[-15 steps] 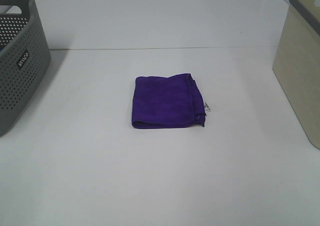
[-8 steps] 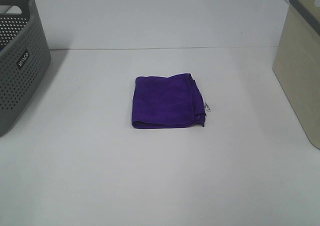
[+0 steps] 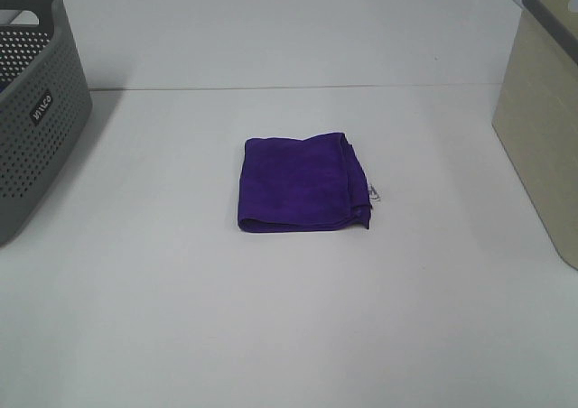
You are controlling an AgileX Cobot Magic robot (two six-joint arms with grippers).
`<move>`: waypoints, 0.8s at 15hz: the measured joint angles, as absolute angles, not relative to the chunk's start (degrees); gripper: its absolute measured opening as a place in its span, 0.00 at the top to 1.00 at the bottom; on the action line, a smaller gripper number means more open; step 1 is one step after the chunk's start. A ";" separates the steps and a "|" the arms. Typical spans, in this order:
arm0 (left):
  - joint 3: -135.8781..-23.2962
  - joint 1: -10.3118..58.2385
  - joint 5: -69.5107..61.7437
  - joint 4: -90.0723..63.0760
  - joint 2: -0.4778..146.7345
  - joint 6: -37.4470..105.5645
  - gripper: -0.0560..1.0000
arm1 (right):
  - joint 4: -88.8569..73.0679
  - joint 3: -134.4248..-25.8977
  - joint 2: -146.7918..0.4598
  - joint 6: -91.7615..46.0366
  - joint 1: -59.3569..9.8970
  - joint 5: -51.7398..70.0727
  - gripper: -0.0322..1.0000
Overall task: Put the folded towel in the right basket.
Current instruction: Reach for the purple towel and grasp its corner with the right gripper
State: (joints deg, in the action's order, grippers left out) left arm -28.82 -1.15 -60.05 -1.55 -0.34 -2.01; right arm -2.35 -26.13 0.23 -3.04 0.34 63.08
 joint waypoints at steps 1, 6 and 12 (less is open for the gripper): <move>-28.82 -1.15 -60.05 -1.55 -0.34 -2.01 0.01 | -2.35 -26.13 0.23 -3.04 0.34 63.08 0.02; -28.82 -1.15 -60.05 -1.55 -0.34 -2.01 0.01 | -2.35 -26.13 0.23 -3.04 0.34 63.08 0.02; -28.82 -1.15 -60.05 -1.55 -0.34 -2.01 0.01 | -2.41 -26.13 0.23 -3.04 0.34 63.08 0.02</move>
State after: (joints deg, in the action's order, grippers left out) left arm -28.82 -1.15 -60.05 -1.55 -0.34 -2.01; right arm -2.41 -26.13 0.23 -3.04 0.34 63.08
